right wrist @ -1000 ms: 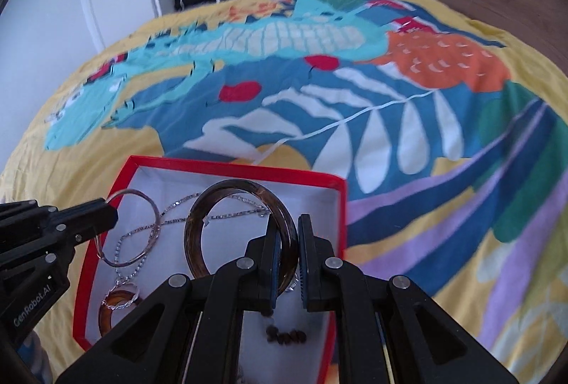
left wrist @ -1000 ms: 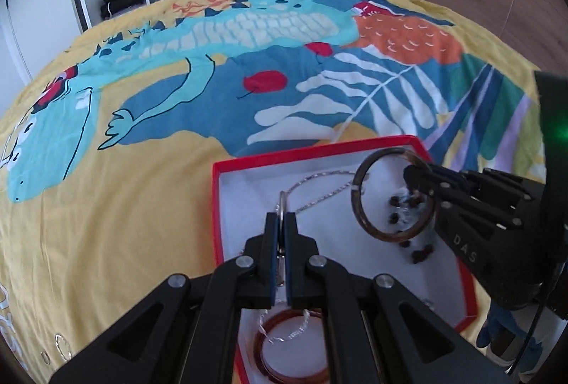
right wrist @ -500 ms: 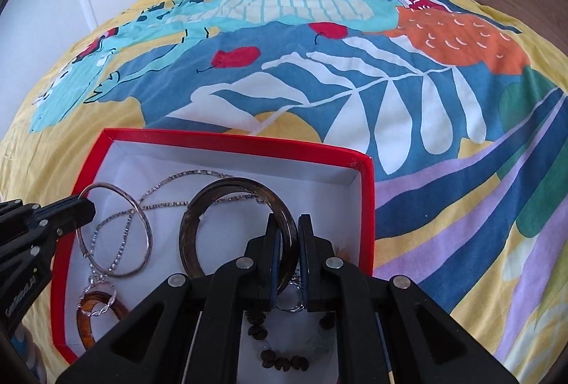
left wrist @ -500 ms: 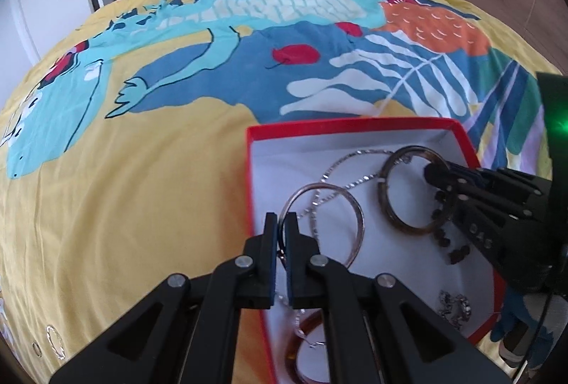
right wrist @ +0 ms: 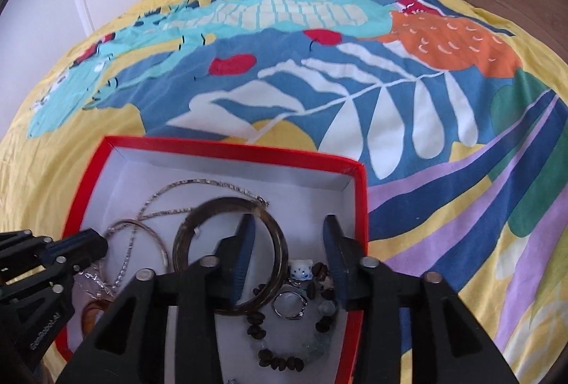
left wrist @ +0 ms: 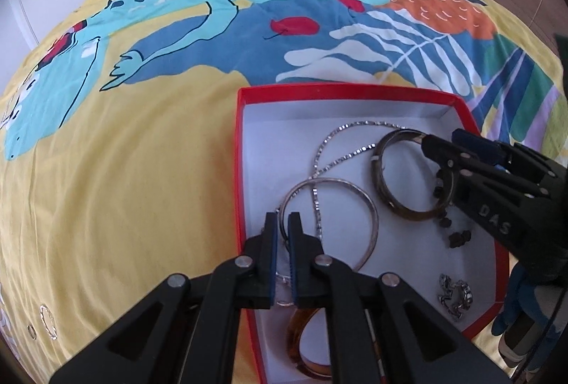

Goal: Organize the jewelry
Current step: 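Carry the large hoop and dark bangle into the red box and release both, then withdraw both tools from the red box toward the remaining rings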

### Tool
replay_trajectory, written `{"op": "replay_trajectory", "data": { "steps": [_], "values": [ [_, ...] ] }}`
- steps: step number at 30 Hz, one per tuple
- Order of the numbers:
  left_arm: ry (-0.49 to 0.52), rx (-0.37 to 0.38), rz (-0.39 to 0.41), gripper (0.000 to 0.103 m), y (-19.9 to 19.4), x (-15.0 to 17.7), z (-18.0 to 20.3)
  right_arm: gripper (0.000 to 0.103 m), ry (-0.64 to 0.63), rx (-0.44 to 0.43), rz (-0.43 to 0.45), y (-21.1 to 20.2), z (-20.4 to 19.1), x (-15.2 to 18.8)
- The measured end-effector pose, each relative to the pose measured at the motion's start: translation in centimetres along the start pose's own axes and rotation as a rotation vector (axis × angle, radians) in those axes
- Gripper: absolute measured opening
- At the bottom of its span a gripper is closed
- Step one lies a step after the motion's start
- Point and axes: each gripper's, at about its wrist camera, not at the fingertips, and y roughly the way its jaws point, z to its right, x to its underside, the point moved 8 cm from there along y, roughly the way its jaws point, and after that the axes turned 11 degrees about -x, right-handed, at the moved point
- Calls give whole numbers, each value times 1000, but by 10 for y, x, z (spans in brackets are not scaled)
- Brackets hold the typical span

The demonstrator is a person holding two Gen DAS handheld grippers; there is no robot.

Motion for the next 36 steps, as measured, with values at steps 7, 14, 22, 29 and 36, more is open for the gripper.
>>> {"op": "replay_trajectory", "data": {
  "steps": [7, 14, 22, 29, 36],
  "values": [
    [-27, 21, 40, 18, -31, -2, -10, 45, 25, 29, 66, -42, 6, -4],
    [-62, 3, 86, 31, -82, 10, -33, 52, 119, 48, 127, -98, 15, 2],
    [-119, -60, 125, 31, -137, 50, -85, 54, 144, 9, 164, -153, -23, 27],
    [-201, -154, 139, 38, -178, 103, -153, 55, 93, -33, 168, -187, -82, 56],
    [-294, -264, 157, 42, -216, 157, -216, 57, 64, -79, 156, -208, -141, 93]
  ]
}}
